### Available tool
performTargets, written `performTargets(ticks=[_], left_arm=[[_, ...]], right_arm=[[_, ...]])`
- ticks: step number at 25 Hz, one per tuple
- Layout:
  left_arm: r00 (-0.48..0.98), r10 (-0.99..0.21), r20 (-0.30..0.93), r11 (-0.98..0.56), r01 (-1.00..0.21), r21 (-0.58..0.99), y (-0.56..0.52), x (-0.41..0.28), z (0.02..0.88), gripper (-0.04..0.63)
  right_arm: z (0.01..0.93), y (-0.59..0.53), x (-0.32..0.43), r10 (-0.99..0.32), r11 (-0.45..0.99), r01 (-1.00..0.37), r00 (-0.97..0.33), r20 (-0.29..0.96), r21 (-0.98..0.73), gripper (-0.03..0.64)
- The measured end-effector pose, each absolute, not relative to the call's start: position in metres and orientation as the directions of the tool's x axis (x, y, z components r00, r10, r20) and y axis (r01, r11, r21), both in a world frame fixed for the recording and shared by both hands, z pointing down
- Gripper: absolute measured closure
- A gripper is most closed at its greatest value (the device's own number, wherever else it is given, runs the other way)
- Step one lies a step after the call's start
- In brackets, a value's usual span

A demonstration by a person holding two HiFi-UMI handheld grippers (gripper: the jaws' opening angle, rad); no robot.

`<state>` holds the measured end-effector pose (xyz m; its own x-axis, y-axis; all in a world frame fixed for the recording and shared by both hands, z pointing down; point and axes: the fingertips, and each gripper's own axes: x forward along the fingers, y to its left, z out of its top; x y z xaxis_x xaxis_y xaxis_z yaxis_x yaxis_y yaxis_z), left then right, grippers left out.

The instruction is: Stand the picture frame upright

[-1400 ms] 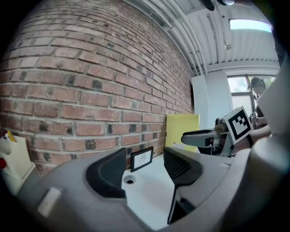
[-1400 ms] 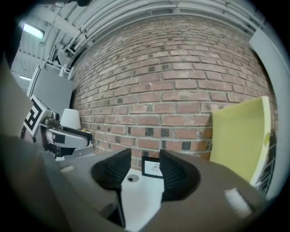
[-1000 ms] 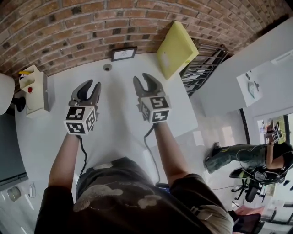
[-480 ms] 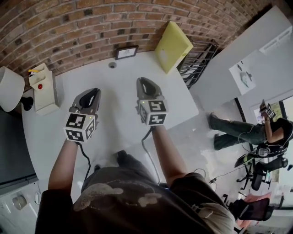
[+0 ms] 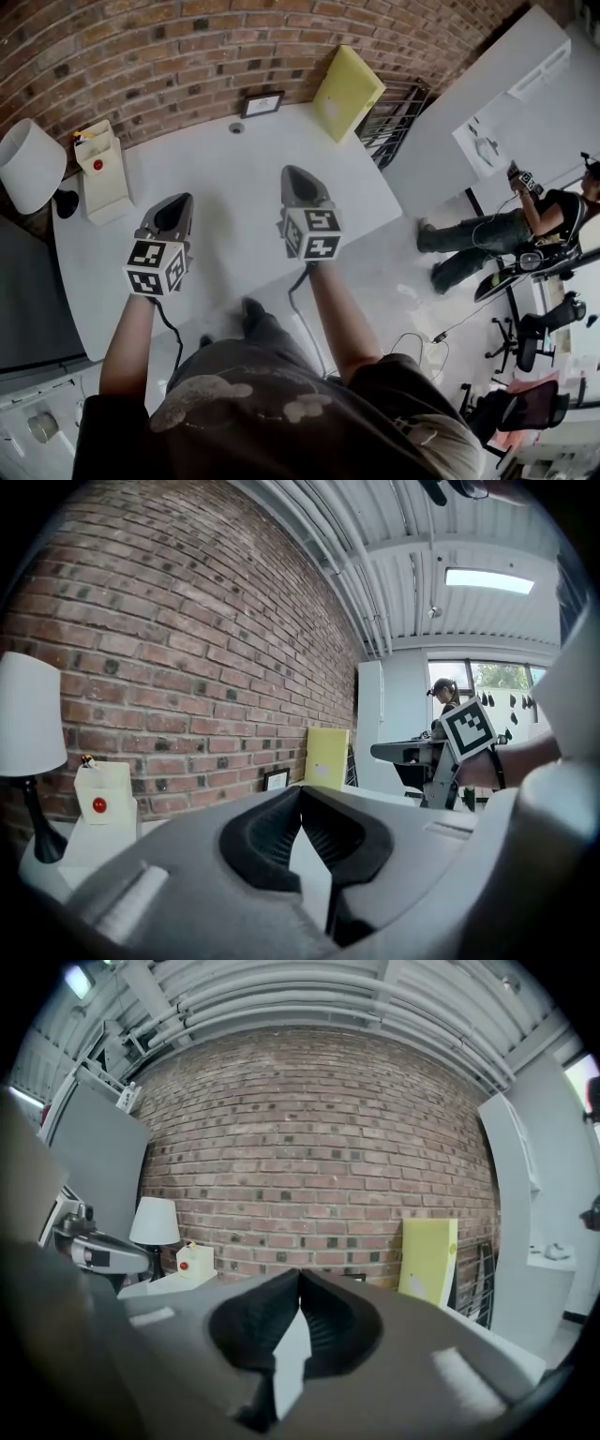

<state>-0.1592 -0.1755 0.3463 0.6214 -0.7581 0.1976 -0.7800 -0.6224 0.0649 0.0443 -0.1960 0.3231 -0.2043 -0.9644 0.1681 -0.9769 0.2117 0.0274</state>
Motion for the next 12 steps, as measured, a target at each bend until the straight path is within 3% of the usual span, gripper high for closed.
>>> performTargets(ticks=[12], left_arm=[[0.671,-0.707,0.224,-0.661,-0.739,0.126,-0.108,-0.21,0.367,0.584]], right_arm=[[0.348,-0.104,0.008,-0.975,0.105,-0.994,-0.101,0.2,0.007,0.612]])
